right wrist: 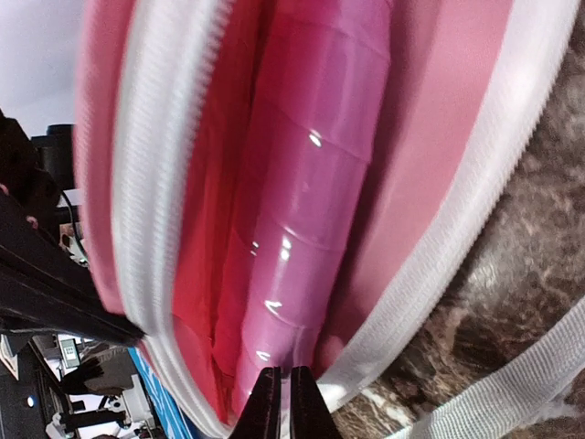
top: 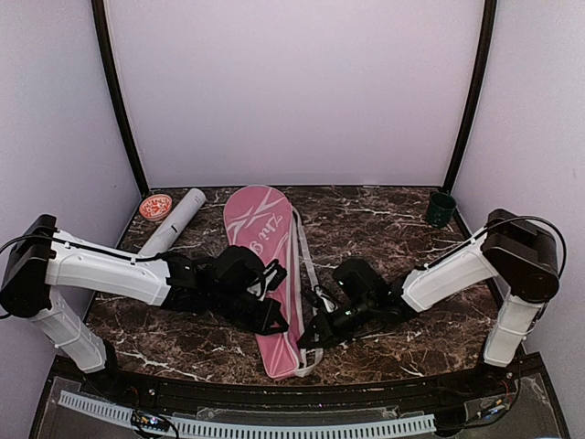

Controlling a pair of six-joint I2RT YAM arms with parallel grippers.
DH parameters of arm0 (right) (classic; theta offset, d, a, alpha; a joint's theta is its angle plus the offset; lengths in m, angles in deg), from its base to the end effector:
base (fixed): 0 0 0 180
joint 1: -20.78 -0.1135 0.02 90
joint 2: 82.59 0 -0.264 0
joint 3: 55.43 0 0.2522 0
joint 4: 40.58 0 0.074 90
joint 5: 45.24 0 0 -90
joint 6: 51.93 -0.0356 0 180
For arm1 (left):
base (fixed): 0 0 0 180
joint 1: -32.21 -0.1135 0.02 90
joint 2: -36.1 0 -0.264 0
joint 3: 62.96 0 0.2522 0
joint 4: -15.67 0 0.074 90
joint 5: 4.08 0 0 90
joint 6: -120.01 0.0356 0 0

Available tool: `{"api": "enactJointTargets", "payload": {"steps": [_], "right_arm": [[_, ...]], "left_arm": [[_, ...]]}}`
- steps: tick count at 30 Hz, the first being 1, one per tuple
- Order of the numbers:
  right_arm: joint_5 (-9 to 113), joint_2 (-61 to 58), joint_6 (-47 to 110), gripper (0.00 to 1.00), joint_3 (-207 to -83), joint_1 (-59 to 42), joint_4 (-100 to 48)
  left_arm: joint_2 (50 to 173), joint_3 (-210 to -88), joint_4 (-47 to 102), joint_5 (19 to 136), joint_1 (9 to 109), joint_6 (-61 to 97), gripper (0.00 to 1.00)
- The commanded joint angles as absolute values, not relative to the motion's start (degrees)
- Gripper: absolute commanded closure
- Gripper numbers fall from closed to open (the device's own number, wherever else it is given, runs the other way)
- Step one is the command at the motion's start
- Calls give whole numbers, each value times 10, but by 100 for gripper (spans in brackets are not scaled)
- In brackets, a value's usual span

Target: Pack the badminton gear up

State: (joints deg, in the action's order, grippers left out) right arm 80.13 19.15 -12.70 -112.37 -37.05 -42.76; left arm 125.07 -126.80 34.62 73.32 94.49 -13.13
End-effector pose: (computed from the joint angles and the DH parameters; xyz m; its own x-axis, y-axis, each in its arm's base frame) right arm 0.1575 0.2890 0.1245 -0.9384 -0.3055 -0.1618 -0.3007 0.4905 0.8179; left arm 0.1428 -0.2884 0.1947 -0.8767 0.2338 -0.4204 0.4623 0.6511 -0.6019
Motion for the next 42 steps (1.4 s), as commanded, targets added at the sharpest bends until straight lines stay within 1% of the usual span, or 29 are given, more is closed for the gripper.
{"api": "enactJointTargets", "payload": {"steps": [1, 9, 14, 17, 21, 22, 23, 24, 25, 26, 27, 31, 32, 34, 36, 38, 40, 42], "right_arm": [[807, 179, -111, 95, -1101, -385, -409], [842, 221, -118, 94, -1139, -406, -449], [836, 238, -108, 93, -1164, -407, -448], [837, 256, -111, 89, -1174, -407, -452], [846, 290, -109, 76, -1188, -407, -442], [848, 297, -108, 73, -1189, -407, -439], [849, 303, -108, 73, -1189, -407, -440], [848, 308, -107, 76, -1188, -407, -439], [848, 313, -107, 83, -1189, -407, -438], [848, 319, -108, 93, -1189, -407, -434], [849, 323, -107, 99, -1191, -407, -434], [840, 339, -97, 100, -1201, -407, -417], [838, 345, -97, 97, -1204, -407, -412], [838, 353, -98, 81, -1203, -407, -411], [836, 354, -99, 74, -1201, -407, -411], [832, 350, -98, 65, -1200, -407, -406], [829, 344, -96, 63, -1200, -406, -403], [825, 332, -95, 65, -1198, -407, -403]], "left_arm": [[1247, -1270, 318, 717, 944, -124, 100], [1257, -1265, 283, 696, 944, -144, 100], [1257, -1255, 264, 688, 944, -155, 100], [1255, -1251, 261, 687, 944, -155, 100], [1254, -1248, 262, 688, 944, -155, 100], [1253, -1247, 263, 688, 944, -154, 100], [1252, -1246, 264, 689, 944, -154, 100], [1250, -1246, 265, 691, 944, -153, 100], [1247, -1245, 265, 693, 944, -152, 100], [1246, -1245, 266, 696, 944, -150, 100], [1244, -1246, 268, 698, 944, -148, 100], [1243, -1249, 274, 697, 944, -140, 100], [1242, -1251, 275, 697, 944, -139, 100], [1240, -1251, 277, 696, 944, -137, 100], [1237, -1251, 281, 698, 944, -136, 100], [1234, -1249, 286, 701, 944, -135, 100], [1233, -1246, 288, 703, 944, -134, 100], [1233, -1243, 290, 703, 944, -133, 100]]}}
